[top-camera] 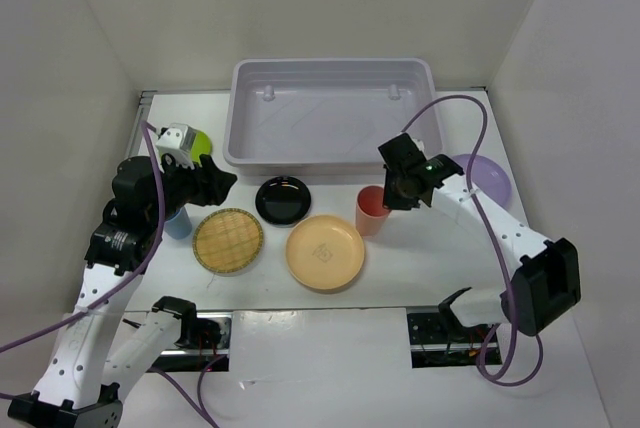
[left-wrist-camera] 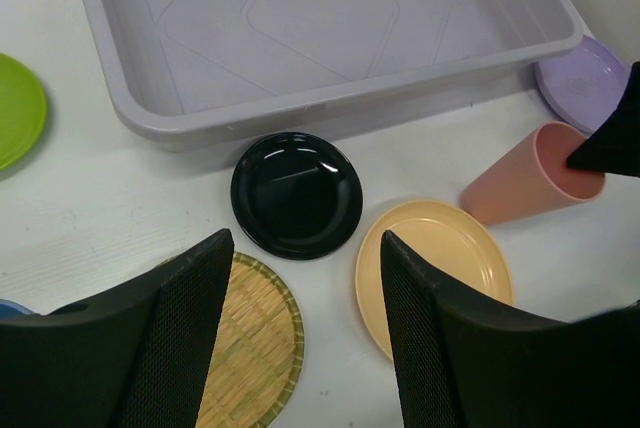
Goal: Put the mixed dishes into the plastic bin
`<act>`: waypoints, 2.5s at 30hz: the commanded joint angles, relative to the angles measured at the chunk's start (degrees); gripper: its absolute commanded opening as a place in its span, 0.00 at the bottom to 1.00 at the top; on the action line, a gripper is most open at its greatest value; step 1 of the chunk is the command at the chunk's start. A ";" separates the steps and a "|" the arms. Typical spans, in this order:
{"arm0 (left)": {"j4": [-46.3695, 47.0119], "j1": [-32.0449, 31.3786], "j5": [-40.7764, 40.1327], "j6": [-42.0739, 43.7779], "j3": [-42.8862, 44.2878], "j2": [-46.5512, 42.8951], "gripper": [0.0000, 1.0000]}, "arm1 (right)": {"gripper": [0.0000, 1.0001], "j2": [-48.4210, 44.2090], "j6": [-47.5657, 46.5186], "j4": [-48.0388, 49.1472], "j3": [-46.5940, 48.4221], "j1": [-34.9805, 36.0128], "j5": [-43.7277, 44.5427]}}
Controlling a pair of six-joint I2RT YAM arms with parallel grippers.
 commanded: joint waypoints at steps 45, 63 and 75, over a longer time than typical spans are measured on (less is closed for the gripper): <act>-1.07 0.83 5.41 -1.11 2.02 1.01 0.69 | 0.00 84.34 -6.57 -6.27 117.87 -22.43 -5.84; -1.07 0.83 5.41 -1.11 1.40 1.01 0.75 | 0.58 82.59 -6.48 -5.65 117.87 -22.43 -3.02; -1.69 0.83 5.41 -0.58 0.87 1.01 0.77 | 0.70 78.02 -6.48 -0.21 117.87 -21.28 -5.30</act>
